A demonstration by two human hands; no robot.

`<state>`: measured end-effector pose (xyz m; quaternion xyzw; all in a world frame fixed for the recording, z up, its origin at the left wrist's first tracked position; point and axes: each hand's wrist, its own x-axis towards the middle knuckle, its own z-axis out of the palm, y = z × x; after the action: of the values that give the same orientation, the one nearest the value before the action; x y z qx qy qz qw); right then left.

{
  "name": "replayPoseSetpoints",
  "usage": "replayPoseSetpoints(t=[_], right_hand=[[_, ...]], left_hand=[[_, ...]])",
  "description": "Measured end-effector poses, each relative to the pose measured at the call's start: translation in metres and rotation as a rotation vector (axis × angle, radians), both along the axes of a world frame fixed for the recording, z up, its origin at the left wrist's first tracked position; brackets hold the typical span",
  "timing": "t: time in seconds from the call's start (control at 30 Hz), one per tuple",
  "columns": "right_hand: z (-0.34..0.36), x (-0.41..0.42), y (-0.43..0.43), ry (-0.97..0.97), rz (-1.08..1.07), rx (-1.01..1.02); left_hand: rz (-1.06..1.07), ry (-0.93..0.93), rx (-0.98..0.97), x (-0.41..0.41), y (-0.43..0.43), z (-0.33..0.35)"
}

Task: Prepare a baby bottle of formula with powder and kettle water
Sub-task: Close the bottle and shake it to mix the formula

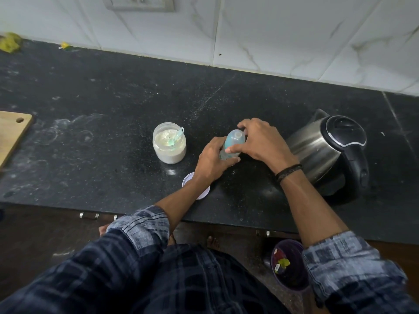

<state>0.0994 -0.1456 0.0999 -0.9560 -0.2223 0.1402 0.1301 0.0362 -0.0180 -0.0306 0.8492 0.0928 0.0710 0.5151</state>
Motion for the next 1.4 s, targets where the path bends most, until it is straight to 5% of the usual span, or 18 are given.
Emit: replayPoseSetpoints(t=[0.7,1.4], right_hand=[[-0.003,-0.012,-0.002,-0.160,-0.026,0.094],[-0.008,-0.017,-0.001,-0.125,-0.017,0.113]], left_hand=[[0.023,0.008,-0.016,0.000,-0.001,0.001],[0.026,-0.003,-0.022,0.002,-0.001,-0.002]])
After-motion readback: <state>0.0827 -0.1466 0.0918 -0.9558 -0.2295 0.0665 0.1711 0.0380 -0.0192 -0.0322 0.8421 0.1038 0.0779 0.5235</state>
